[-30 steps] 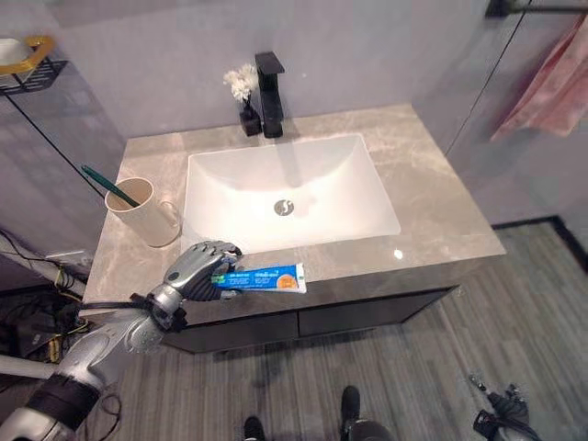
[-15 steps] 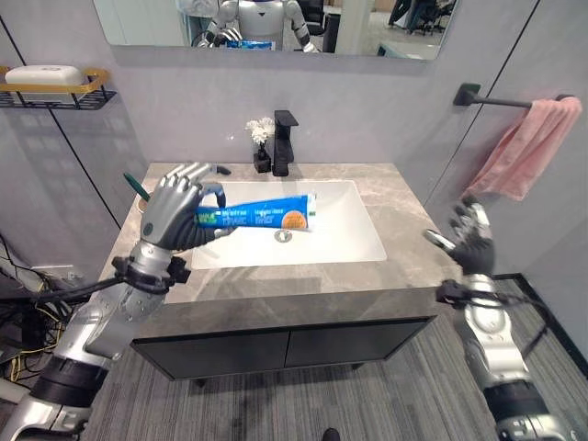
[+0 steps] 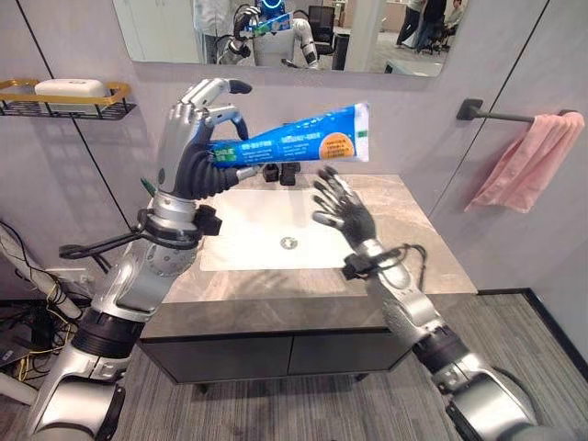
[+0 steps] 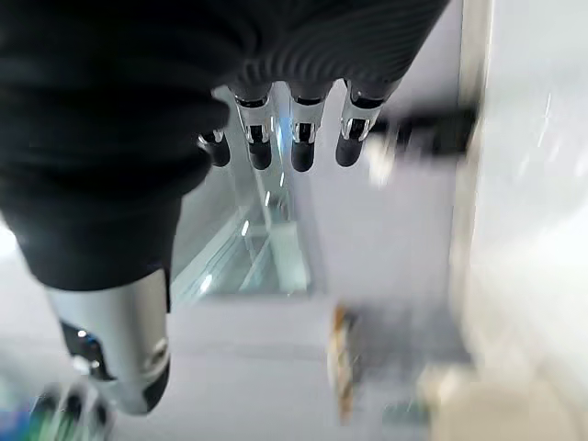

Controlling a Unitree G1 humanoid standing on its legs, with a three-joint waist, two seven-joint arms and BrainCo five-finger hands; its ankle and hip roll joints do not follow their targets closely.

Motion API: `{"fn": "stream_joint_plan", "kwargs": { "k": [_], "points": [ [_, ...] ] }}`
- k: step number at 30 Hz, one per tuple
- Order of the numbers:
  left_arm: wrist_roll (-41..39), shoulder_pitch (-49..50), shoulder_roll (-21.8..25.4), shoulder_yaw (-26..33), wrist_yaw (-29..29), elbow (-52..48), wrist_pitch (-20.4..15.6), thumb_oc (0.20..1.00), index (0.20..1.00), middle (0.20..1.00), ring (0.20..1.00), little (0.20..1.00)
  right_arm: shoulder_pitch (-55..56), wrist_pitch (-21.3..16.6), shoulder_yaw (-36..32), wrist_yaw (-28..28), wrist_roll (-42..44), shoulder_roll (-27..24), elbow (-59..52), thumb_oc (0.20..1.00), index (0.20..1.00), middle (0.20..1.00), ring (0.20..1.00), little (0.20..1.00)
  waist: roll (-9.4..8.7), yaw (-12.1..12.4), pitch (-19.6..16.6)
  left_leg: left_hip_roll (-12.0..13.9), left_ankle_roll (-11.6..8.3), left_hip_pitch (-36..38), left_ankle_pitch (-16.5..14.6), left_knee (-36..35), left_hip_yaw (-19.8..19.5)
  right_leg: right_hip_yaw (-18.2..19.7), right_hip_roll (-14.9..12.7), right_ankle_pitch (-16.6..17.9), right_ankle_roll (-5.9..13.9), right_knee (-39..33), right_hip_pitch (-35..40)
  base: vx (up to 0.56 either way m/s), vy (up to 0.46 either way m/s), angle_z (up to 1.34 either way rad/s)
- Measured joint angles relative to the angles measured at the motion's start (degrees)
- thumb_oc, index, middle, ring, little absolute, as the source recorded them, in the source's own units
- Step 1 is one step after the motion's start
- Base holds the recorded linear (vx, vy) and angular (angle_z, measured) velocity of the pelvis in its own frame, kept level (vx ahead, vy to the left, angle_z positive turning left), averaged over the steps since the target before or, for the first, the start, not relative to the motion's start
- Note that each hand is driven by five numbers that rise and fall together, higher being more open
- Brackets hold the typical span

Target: Put brush and paste in cup on sink, flatten towel.

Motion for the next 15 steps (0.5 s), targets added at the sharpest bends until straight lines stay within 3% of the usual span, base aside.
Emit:
{"fn": "stream_joint_plan", "kwargs": {
  "k": [8,15],
  "points": [
    [-0.7,1.2,-2.0,-0.8,-2.2,-1.4,-0.2,0.200,0.200,0.200,0.200,0.200,-5.4,-0.7,-0.1,1.0,4.7,2.5,-3.4,1.000,1.000,1.000,1.000,1.000,0.68,2.1,0.1,0.2,-0.09,-0.4,0.0,0.0,-1.5,-1.7,-0.1,-0.7,0.15,0.0,0.8,0.01,-0.003,0.13],
    [-1.1,10.5,-3.6,0.7,-3.4,-6.9,-0.4,0.200,0.200,0.200,0.200,0.200,-5.5,-3.2,-0.2,0.4,5.7,5.6,-5.6,1.000,1.000,1.000,1.000,1.000,0.42,4.3,-0.1,0.5,-0.41,-2.6,0.3,0.0,-3.4,-3.8,0.2,-1.2,0.00,0.0,-0.2,0.00,-0.012,0.15]
  ]
}}
